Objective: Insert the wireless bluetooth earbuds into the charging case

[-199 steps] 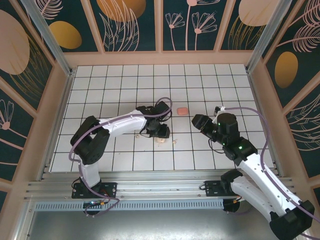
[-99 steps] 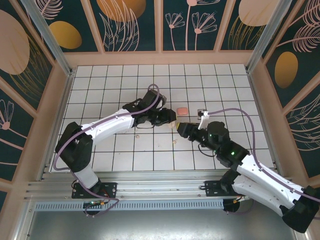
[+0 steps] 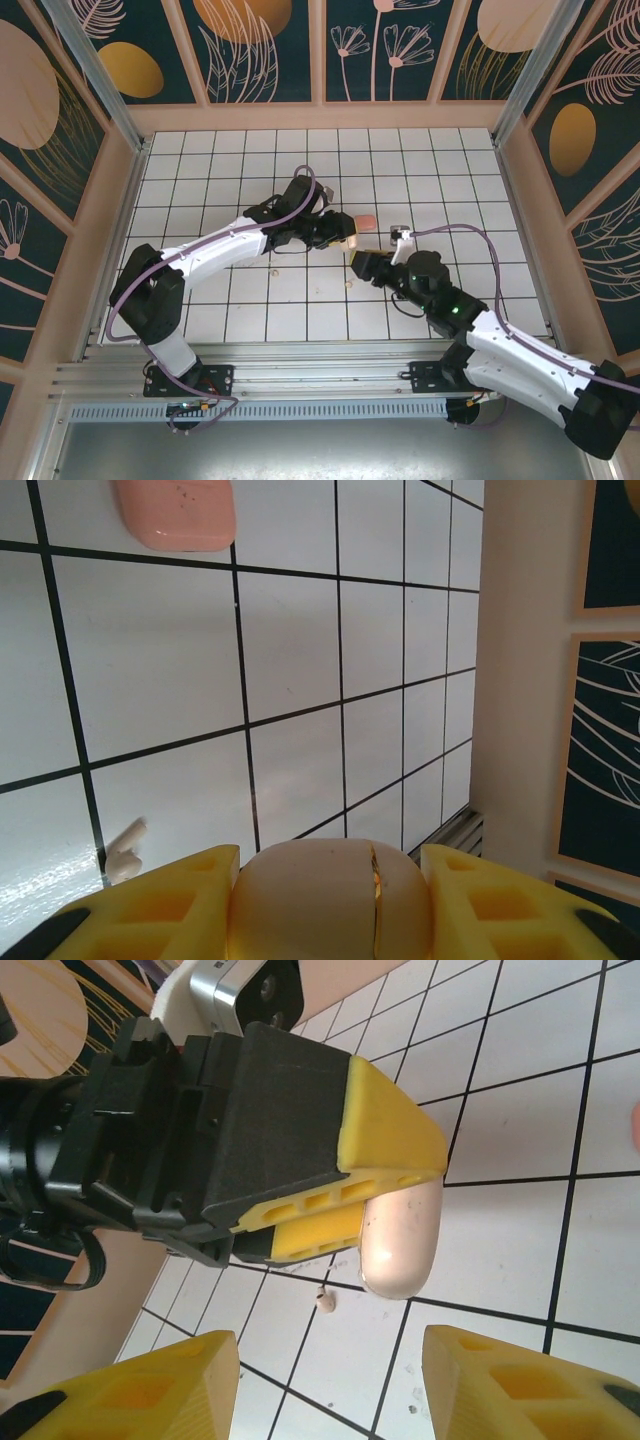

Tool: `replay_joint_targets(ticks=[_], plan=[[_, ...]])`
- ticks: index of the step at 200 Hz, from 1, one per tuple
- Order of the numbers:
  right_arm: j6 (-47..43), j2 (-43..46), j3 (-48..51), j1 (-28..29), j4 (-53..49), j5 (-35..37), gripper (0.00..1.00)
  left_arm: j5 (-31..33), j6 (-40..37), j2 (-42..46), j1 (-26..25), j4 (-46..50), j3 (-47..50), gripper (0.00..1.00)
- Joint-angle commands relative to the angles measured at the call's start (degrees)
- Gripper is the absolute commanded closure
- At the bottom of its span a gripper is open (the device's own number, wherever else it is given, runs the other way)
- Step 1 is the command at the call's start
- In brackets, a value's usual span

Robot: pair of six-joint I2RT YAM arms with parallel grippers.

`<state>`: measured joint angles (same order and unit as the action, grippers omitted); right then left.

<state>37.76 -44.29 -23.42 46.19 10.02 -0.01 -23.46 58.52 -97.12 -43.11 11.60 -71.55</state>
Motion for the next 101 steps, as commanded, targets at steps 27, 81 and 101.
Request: replay_joint_targets(ticks=[27, 81, 101], plan=[[-1.4, -2.4, 0.1, 0.5, 7.8, 4.6, 0.48, -1.3, 1.4, 1.1, 0.2, -2.4, -0.6, 0.76], [-1.9, -5.2, 0.2, 0.4, 9.6, 3.7, 0.48, -1.9, 2.9, 1.4, 0.2, -4.1, -0.2, 0.76], [-2.3, -6.2, 0.1, 0.4, 10.9, 3.7, 0.49, -2.3, 3.5, 1.5, 0.2, -4.8, -0.2, 0.76]])
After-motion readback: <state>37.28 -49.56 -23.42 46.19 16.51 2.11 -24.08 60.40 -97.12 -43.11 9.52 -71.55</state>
